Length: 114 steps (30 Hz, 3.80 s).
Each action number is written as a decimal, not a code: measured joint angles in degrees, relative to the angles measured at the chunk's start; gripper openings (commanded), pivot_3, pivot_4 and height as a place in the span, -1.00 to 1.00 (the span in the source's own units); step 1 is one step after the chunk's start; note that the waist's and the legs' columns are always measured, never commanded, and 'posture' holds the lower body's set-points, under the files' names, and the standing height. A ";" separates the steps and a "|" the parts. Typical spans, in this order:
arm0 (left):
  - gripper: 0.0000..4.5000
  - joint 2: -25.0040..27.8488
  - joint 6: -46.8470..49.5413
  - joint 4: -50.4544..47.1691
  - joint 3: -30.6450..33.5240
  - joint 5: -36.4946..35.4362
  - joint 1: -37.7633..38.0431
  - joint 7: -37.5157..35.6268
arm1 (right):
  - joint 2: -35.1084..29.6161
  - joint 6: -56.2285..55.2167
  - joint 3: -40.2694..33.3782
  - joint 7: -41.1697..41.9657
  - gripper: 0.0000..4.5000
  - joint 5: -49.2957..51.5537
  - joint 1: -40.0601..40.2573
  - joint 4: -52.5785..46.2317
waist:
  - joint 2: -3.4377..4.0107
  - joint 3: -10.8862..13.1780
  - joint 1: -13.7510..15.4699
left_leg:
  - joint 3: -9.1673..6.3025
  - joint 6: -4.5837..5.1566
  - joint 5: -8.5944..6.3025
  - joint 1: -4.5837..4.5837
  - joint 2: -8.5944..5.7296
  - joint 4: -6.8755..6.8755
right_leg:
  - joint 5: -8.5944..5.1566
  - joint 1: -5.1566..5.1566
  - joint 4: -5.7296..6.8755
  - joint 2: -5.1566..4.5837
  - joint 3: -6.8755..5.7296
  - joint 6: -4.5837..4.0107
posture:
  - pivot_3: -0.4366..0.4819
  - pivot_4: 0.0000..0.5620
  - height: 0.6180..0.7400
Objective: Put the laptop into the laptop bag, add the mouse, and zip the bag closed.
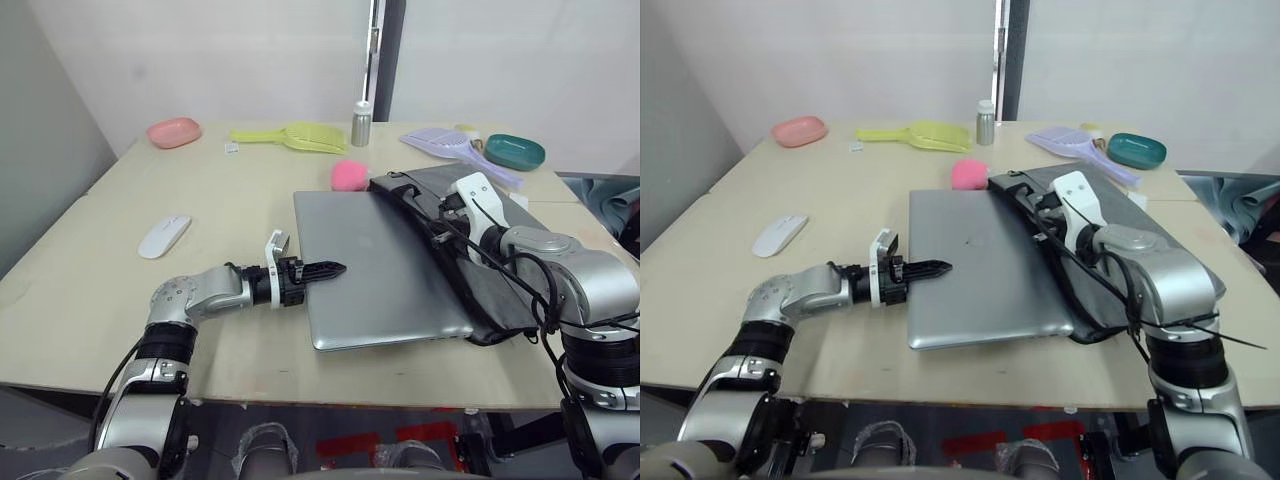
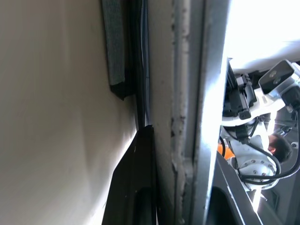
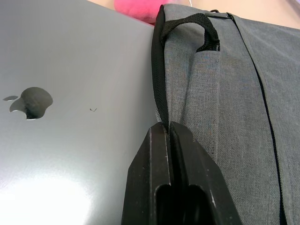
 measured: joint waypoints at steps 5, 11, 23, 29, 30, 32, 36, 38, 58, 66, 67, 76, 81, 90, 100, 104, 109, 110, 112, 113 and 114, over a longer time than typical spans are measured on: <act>-0.87 -2.10 -0.88 2.70 -0.06 0.00 -3.24 0.88 | 1.27 0.00 0.05 -0.85 -1.00 0.01 -0.35 0.00 | 0.00 0.00 0.20 | 0.00 0.00 0.00 -0.02 -0.01 0.01 | 0.00 0.00 0.00 0.00 0.00 0.00 | -0.05 -0.47 1.00; -0.87 -6.54 -3.54 3.99 -0.26 0.99 -5.05 2.57 | 2.29 0.05 0.17 -1.76 -1.00 0.00 -0.81 -0.01 | -0.01 0.01 0.12 | 0.00 0.01 0.00 -0.04 -0.01 -0.02 | 0.01 0.00 -0.05 0.00 -0.01 0.01 | -0.05 -0.47 1.00; -0.87 -15.39 -8.53 3.98 0.55 13.10 -7.40 1.42 | 4.94 3.42 -0.01 -3.56 -1.00 1.30 -1.00 -2.20 | -0.02 0.01 0.21 | 0.00 0.03 0.01 -0.04 -0.02 -0.02 | 0.02 0.01 -0.08 -0.01 0.00 0.03 | -0.05 -0.47 1.00; -0.87 -19.67 -11.49 6.05 2.51 19.79 -10.76 0.38 | 5.81 4.39 -0.42 -4.09 -1.00 2.03 -1.68 -2.31 | -0.02 0.02 0.24 | 0.00 0.04 0.02 -0.04 -0.03 -0.02 | 0.04 0.01 -0.09 -0.02 0.01 0.05 | -0.05 -0.47 1.00; -0.87 -20.21 -11.81 6.49 2.73 20.68 -11.20 -0.24 | 5.93 4.42 -0.43 -4.22 -1.00 2.13 -1.73 -2.34 | -0.02 0.02 0.25 | 0.00 0.05 0.02 -0.04 -0.04 -0.02 | 0.04 0.01 -0.09 -0.02 0.02 0.06 | -0.05 -0.47 1.00; -0.87 -19.96 -11.04 6.46 2.37 23.85 -11.66 -3.22 | 5.96 4.58 -0.54 -4.43 -1.00 2.22 -1.73 -2.35 | -0.01 0.02 0.11 | 0.00 0.06 0.03 -0.04 -0.04 -0.09 | 0.04 0.00 -0.14 -0.02 0.01 0.06 | -0.05 -0.47 1.00; -0.87 -21.50 -10.67 6.46 2.48 28.44 -11.69 -6.74 | 6.07 4.74 -0.79 -4.90 -1.00 2.26 -1.73 -2.36 | -0.01 0.03 0.27 | 0.00 0.12 0.04 -0.09 -0.06 -0.12 | 0.05 0.00 -0.25 -0.03 -0.01 0.07 | -0.05 -0.47 1.00; -0.87 -22.30 -10.75 6.46 2.69 30.42 -11.69 -8.06 | 6.19 4.80 -0.83 -4.96 -1.00 2.30 -1.73 -2.36 | -0.01 0.03 0.30 | 0.00 0.15 0.06 -0.09 -0.06 -0.13 | 0.05 0.00 -0.25 -0.03 -0.02 0.07 | -0.05 -0.47 1.00; -0.87 -27.12 -15.24 11.68 11.06 35.68 -14.96 -7.14 | 9.04 8.50 -3.54 -6.15 -1.00 4.05 -2.94 -3.78 | 0.04 0.06 0.46 | 0.01 0.14 0.04 -0.10 -0.07 -0.19 | 0.07 0.00 -0.34 -0.05 -0.01 0.09 | -0.05 -0.47 1.00; -0.87 -27.25 -17.84 11.74 10.95 36.11 -14.95 -7.49 | 18.32 17.24 -12.47 -8.72 -1.00 4.46 -7.10 -4.74 | 0.05 0.06 0.34 | 0.02 0.13 0.03 -0.09 -0.07 -0.22 | 0.06 0.00 -0.38 -0.05 -0.02 0.08 | -0.05 -0.47 1.00; -0.87 -27.26 -18.03 11.75 10.95 36.11 -14.95 -7.51 | 19.12 17.57 -13.24 -8.99 -1.00 4.61 -7.09 -4.80 | 0.05 0.06 0.37 | 0.01 0.13 0.03 -0.10 -0.07 -0.24 | 0.07 0.00 -0.40 -0.05 -0.02 0.08 | -0.05 -0.47 1.00; -0.87 -27.37 -20.12 12.73 6.94 39.59 -14.96 -12.02 | 24.71 17.75 -16.44 -14.06 -1.00 6.83 -7.03 -6.86 | 0.08 0.06 0.83 | 0.02 0.15 0.05 -0.12 -0.08 -0.46 | 0.07 0.01 -0.65 -0.05 -0.08 0.09 | -0.05 -0.47 1.00; -0.87 -27.39 -20.95 14.28 6.39 40.49 -15.08 -14.47 | 25.85 17.76 -16.55 -16.07 -1.00 7.79 -6.67 -7.08 | 0.09 0.06 1.10 | 0.02 0.11 0.02 -0.10 -0.08 -0.46 | 0.08 0.01 -0.64 -0.05 -0.07 0.10 | -0.05 -0.47 1.00; -0.87 -27.45 -19.53 17.61 4.42 43.45 -16.19 -19.99 | 30.35 17.76 -17.67 -20.17 -1.00 11.26 -5.75 -9.14 | 0.13 0.04 1.53 | 0.02 0.09 0.01 -0.10 -0.09 -0.46 | 0.08 0.02 -0.65 -0.07 -0.08 0.12 | -0.05 -0.47 1.00; -0.87 -27.44 -16.53 18.00 1.68 48.13 -16.89 -25.54 | 29.51 17.76 -17.95 -22.94 -1.00 15.82 -4.43 -9.34 | 0.14 0.04 1.96 | 0.02 0.08 0.01 -0.10 -0.11 -0.47 | 0.11 0.02 -0.66 -0.08 -0.06 0.17 | -0.05 -0.47 1.00; -0.87 -27.42 -11.55 17.97 -0.08 49.77 -17.61 -28.41 | 24.65 17.77 -17.37 -22.37 -1.00 18.06 -3.49 -9.30 | 0.16 0.05 2.62 | 0.02 0.08 0.01 -0.13 -0.12 -0.52 | 0.12 0.02 -0.74 -0.09 -0.08 0.18 | -0.05 -0.47 1.00; -0.87 -27.36 -6.85 17.66 -1.51 51.89 -17.85 -31.63 | 22.45 17.79 -17.25 -21.99 -1.00 19.69 -3.15 -9.07 | 0.19 0.04 2.44 | 0.05 0.08 0.01 -0.08 -0.12 -0.53 | 0.12 0.02 -0.69 -0.09 -0.05 0.18 | -0.05 -0.47 1.00; -0.87 -27.34 -6.25 17.56 -1.74 52.29 -17.91 -32.31 | 22.44 17.79 -17.28 -21.99 -1.00 20.09 -3.00 -9.03 | 0.21 0.03 2.44 | 0.06 0.08 0.01 -0.07 -0.12 -0.53 | 0.12 0.02 -0.67 -0.09 -0.04 0.18 | -0.05 -0.47 1.00; -0.87 -27.34 -5.36 17.53 -1.97 53.74 -18.01 -33.87 | 22.72 17.80 -17.35 -22.00 -1.00 21.20 -2.43 -9.00 | 0.23 0.03 2.43 | 0.07 0.08 0.01 -0.07 -0.12 -0.51 | 0.12 0.02 -0.67 -0.09 -0.02 0.18 | -0.05 -0.47 1.00; -0.87 -27.33 -5.18 17.52 -1.98 54.22 -18.04 -34.26 | 22.92 17.80 -17.54 -22.02 -1.00 21.92 -2.25 -9.00 | 0.24 0.03 2.42 | 0.08 0.08 0.01 -0.07 -0.12 -0.51 | 0.12 0.02 -0.68 -0.09 -0.02 0.19 | -0.05 -0.47 1.00; -0.87 -27.33 -5.04 17.52 -1.98 54.65 -18.07 -34.70 | 23.15 17.79 -17.68 -22.06 -1.00 22.53 -1.99 -9.01 | 0.24 0.02 2.42 | 0.08 0.08 0.01 -0.07 -0.12 -0.52 | 0.12 0.02 -0.68 -0.09 -0.02 0.18 | -0.05 -0.47 1.00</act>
